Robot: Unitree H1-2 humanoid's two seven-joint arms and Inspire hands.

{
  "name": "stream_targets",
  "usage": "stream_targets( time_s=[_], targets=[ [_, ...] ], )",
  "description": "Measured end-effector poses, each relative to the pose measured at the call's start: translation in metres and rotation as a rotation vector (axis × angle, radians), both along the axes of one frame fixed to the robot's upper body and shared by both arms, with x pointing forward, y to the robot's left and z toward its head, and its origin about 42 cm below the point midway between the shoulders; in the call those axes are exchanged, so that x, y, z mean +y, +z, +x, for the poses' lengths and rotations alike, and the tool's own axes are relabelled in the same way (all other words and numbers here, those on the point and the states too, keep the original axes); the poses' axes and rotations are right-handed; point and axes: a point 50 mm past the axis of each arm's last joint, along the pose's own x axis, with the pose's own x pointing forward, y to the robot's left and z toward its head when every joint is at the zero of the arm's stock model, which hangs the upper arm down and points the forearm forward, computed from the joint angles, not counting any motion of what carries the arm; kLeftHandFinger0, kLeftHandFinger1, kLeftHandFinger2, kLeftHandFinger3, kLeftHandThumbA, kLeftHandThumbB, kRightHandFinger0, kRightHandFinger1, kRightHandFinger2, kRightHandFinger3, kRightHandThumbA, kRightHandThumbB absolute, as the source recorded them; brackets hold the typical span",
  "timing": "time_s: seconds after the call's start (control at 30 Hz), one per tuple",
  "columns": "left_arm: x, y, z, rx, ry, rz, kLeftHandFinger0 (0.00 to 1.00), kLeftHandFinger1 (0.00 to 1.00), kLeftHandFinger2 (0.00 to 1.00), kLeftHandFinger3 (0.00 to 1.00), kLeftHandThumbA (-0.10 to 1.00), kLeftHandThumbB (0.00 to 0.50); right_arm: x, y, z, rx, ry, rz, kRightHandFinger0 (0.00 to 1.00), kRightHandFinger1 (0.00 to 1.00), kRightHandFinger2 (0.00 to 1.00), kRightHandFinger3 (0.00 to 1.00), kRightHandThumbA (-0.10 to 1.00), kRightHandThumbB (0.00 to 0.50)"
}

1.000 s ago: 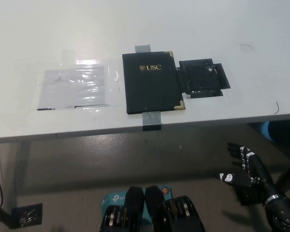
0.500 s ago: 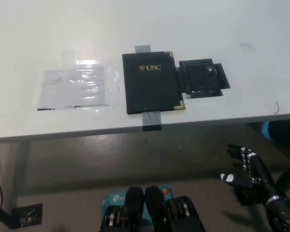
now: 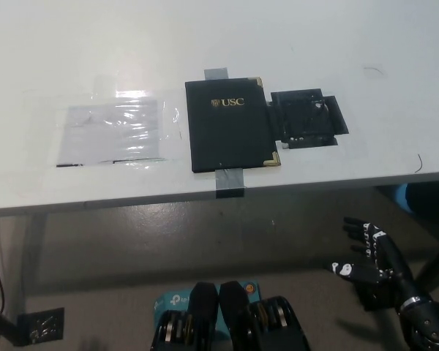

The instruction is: The robot uses its left hand to push the cover of the diary kept in the middle of the desk towards the right to close it

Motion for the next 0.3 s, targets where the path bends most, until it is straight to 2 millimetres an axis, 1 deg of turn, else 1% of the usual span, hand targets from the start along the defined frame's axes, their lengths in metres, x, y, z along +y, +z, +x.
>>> stream_targets(
  time_s=[0.07, 0.13, 0.17, 0.2, 0.3],
  targets=[
    [0.0005, 0.0003, 0.0, 0.0, 0.002, 0.0, 1.0, 1.0, 1.0, 1.0, 1.0, 0.381, 0.0004, 0.0, 0.0, 0.0, 0.0, 0.001, 0.83, 0.89, 0.84, 0.86, 1.0, 0.5],
    [0.0006, 0.0003, 0.0001, 0.0, 0.004, -0.001, 1.0, 1.0, 1.0, 1.0, 1.0, 0.38, 0.0003, 0.0, 0.0, 0.0, 0.0, 0.001, 0.83, 0.89, 0.84, 0.86, 1.0, 0.5],
    [0.0005, 0.0003, 0.0001, -0.001, 0.004, -0.003, 1.0, 1.0, 1.0, 1.0, 1.0, 0.368, 0.0002, 0.0, 0.0, 0.0, -0.001, 0.001, 0.84, 0.89, 0.84, 0.86, 1.0, 0.5],
    [0.0005, 0.0003, 0.0002, -0.001, 0.004, -0.005, 1.0, 1.0, 1.0, 1.0, 1.0, 0.369, 0.0001, 0.0, 0.0, 0.0, -0.001, 0.002, 0.85, 0.9, 0.85, 0.86, 1.0, 0.5],
    [0.0002, 0.0002, 0.0004, -0.002, 0.005, -0.008, 1.0, 1.0, 1.0, 1.0, 1.0, 0.353, 0.0, 0.0, 0.0, 0.0, -0.002, 0.002, 0.84, 0.89, 0.84, 0.85, 1.0, 0.5]
  ],
)
